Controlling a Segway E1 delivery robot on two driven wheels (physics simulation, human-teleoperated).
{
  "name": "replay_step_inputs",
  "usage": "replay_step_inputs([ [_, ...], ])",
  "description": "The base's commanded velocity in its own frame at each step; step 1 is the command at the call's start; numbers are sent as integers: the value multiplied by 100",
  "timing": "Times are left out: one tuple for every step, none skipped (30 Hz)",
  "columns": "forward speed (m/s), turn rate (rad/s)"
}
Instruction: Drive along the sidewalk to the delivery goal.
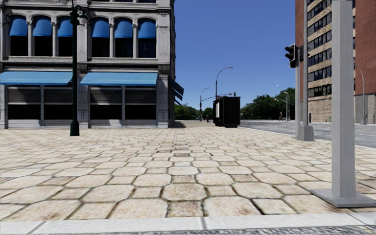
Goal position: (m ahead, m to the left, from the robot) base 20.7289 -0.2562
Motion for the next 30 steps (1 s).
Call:
replay_step_inputs([
  [200,0],
  [200,0],
  [200,0],
  [200,0],
  [200,0],
  [200,0],
  [200,0],
  [200,0],
  [200,0],
  [200,0],
  [181,0],
  [163,0],
  [156,0],
  [156,0],
  [154,0],
  [154,0],
  [154,0],
  [154,0],
  [154,0],
  [154,0],
  [154,0],
  [154,0],
  [154,0],
  [154,0],
  [154,0],
  [154,0],
  [154,0],
  [154,0],
  [154,0],
  [154,0],
])
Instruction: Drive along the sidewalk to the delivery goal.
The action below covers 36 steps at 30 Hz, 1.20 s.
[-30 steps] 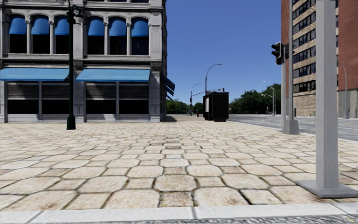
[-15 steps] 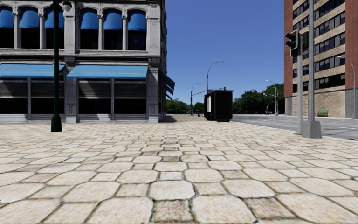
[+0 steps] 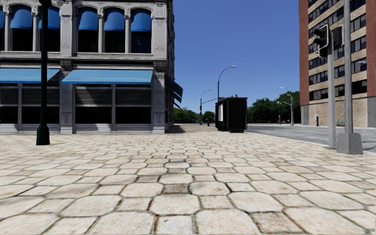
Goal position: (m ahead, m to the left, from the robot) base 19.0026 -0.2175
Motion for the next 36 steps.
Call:
replay_step_inputs([
  [154,0],
  [154,0],
  [154,0],
  [154,0],
  [154,0],
  [154,0],
  [154,0],
  [154,0],
  [154,0],
  [155,0],
  [155,0],
  [155,0],
  [155,0],
  [155,0],
  [155,0],
  [155,0],
  [155,0],
  [156,0],
  [156,0],
  [156,0],
  [156,0],
  [156,0],
  [168,0],
  [200,0],
  [200,0],
  [200,0],
  [200,0],
  [200,0],
  [200,0],
  [200,0],
  [200,0],
  [200,0],
  [200,0],
  [200,0],
  [200,0],
  [200,0],
])
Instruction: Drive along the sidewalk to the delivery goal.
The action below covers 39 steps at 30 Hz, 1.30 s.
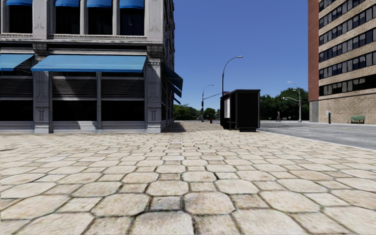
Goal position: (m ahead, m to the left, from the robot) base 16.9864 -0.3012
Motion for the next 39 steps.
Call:
replay_step_inputs([
  [200,0],
  [200,0],
  [200,0],
  [200,0],
  [200,0],
  [200,0],
  [200,0],
  [200,0],
  [200,0],
  [200,0],
  [200,0],
  [200,0],
  [200,0],
  [200,0],
  [200,0],
  [200,0],
  [200,0],
  [200,0],
  [200,0],
  [200,0],
  [200,0],
  [200,0],
  [200,0],
  [200,0],
  [200,0],
  [200,0],
  [200,0],
  [200,0],
  [200,0],
  [200,0],
  [200,0],
  [200,0],
  [200,0],
  [200,0],
  [200,0],
  [200,0],
  [200,0],
  [200,0],
  [200,0],
])
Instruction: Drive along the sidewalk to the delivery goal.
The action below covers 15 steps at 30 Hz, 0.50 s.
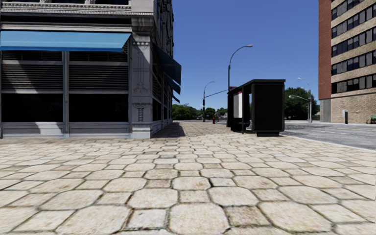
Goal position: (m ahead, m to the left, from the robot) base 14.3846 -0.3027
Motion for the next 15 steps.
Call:
replay_step_inputs([
  [200,0],
  [200,0],
  [200,0],
  [200,0],
  [200,0],
  [200,0],
  [200,0],
  [200,0],
  [200,0],
  [200,0],
  [200,0],
  [200,0],
  [200,0],
  [200,0],
  [200,0],
])
